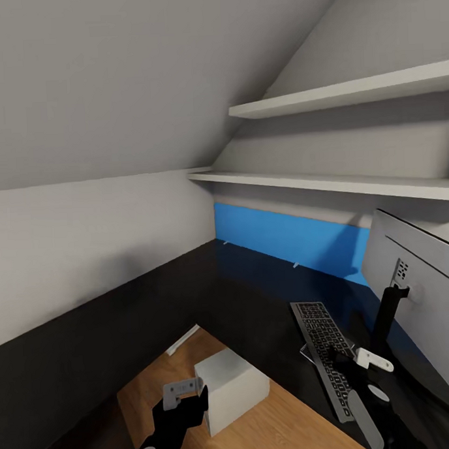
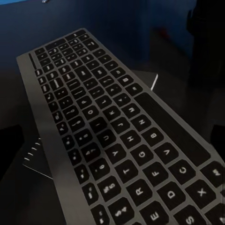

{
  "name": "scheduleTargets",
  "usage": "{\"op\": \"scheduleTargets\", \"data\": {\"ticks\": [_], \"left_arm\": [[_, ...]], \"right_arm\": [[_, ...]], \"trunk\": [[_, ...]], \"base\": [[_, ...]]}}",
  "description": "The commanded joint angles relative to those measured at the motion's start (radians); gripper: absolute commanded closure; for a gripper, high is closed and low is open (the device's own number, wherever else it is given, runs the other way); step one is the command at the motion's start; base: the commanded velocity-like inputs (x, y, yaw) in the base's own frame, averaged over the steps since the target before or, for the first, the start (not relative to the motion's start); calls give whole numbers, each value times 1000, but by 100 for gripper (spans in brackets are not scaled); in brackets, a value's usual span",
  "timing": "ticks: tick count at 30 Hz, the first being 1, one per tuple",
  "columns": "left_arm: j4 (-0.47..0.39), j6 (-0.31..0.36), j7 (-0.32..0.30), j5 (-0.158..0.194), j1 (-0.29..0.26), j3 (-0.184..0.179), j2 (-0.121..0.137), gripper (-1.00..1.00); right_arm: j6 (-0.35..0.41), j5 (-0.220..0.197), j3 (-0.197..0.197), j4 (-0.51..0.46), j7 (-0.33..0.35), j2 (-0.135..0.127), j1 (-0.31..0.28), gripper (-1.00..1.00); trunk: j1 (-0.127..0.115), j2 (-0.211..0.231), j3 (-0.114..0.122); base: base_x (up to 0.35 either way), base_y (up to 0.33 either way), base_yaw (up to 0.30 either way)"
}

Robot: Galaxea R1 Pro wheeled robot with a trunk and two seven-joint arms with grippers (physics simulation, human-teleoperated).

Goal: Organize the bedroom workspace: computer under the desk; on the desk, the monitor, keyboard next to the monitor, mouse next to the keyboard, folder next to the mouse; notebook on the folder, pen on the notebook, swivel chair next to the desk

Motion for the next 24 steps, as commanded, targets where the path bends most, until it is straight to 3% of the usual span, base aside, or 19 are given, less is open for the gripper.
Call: {"op": "scheduleTargets", "data": {"ticks": [1, 8, 12, 20, 22, 24], "left_arm": [[-2, 2, 8, 10, 0, -1, 0, -100], [-1, 2, 8, 10, 0, -1, 0, -100], [-1, 1, 8, 10, 0, -1, 0, -100], [-1, 0, 8, 10, 0, -1, 0, -100], [-5, -3, 7, 10, 0, -2, 0, -100], [-7, -3, 7, 10, 0, -3, 0, -100]], "right_arm": [[4, -7, 1, -1, -4, 0, -1, -100], [50, -6, -1, 2, -6, -4, -26, -100], [108, -8, -2, 1, -5, -28, -34, -100], [139, -7, -3, 5, -3, -54, -59, -100], [142, -24, -4, 17, 10, -75, -70, -100], [143, -39, -4, 18, 12, -78, -71, -100]], "trunk": [[0, -1, -1], [0, -1, -1], [0, -1, -1], [0, -1, -1], [0, -1, -1], [0, -1, -1]], "base": [[0, 0, 0], [0, 0, 0], [0, 0, 0], [0, 0, 0], [0, 0, 0], [0, 0, 0]]}}
